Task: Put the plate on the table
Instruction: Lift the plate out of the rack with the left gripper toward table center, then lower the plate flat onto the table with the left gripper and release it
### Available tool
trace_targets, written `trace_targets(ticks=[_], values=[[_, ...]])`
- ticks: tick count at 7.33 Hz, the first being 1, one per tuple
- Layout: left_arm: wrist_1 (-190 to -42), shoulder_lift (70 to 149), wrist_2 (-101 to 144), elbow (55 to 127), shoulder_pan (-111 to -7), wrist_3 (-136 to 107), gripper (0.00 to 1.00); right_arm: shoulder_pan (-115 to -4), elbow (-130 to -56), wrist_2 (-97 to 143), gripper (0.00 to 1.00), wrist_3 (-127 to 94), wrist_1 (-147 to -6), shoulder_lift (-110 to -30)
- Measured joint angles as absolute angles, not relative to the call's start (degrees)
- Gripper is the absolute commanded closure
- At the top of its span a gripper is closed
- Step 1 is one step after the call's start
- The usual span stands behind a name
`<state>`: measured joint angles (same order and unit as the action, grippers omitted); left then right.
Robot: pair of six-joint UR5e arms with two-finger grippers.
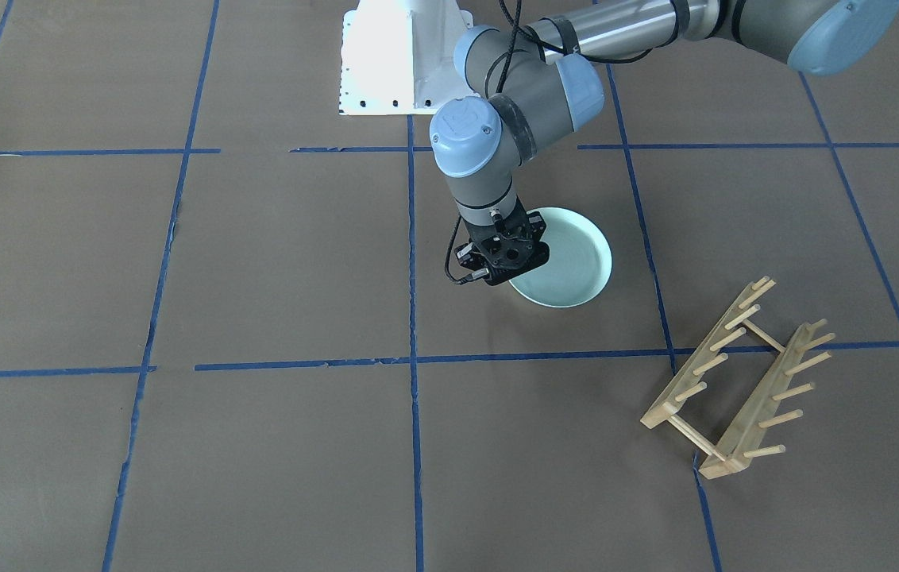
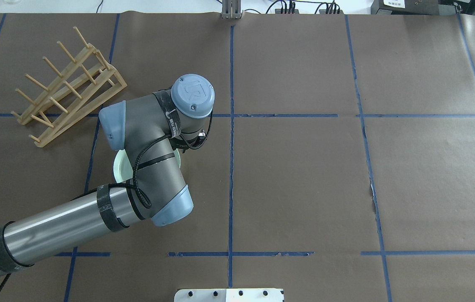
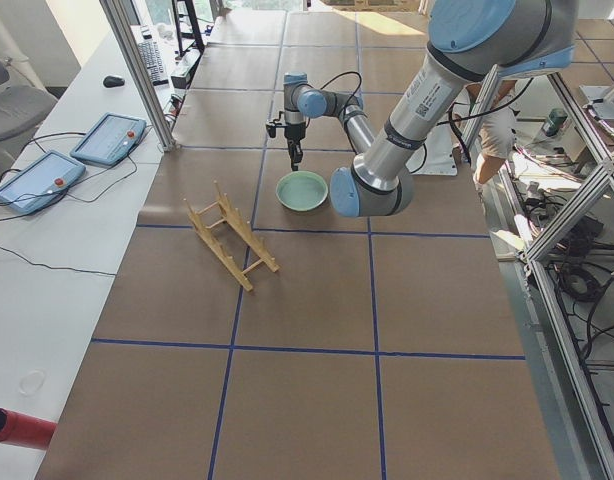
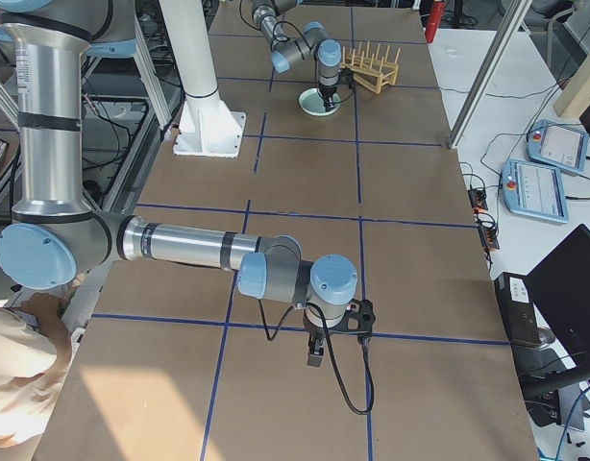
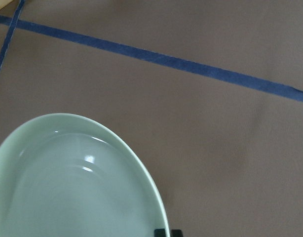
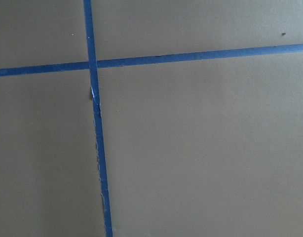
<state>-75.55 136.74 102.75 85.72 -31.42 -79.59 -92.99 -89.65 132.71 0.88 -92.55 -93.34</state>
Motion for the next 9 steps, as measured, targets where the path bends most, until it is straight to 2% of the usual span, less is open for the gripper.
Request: trace_targets(ticks=[2,4,6,9], values=[[-77.8,133.9,103.1,91.8,-32.6,-76.6,0.0,-93.0,-89.6,132.7,0.0,0.9,-92.5,-93.3],[-79.5,129.5,108.0,98.6,-40.6,-62.5,0.0,-93.0,-89.6,132.7,0.0,0.9,-92.5,-93.3],[-81.7,123.3,117.9,100.2,-54.2,-38.8,0.0,-93.0,-89.6,132.7,0.0,0.9,-92.6,-93.3],[-88.2,106.3,128.2,99.1,-73.0,-10.3,0.0,-93.0,-89.6,132.7,0.0,0.9,-92.5,-93.3]])
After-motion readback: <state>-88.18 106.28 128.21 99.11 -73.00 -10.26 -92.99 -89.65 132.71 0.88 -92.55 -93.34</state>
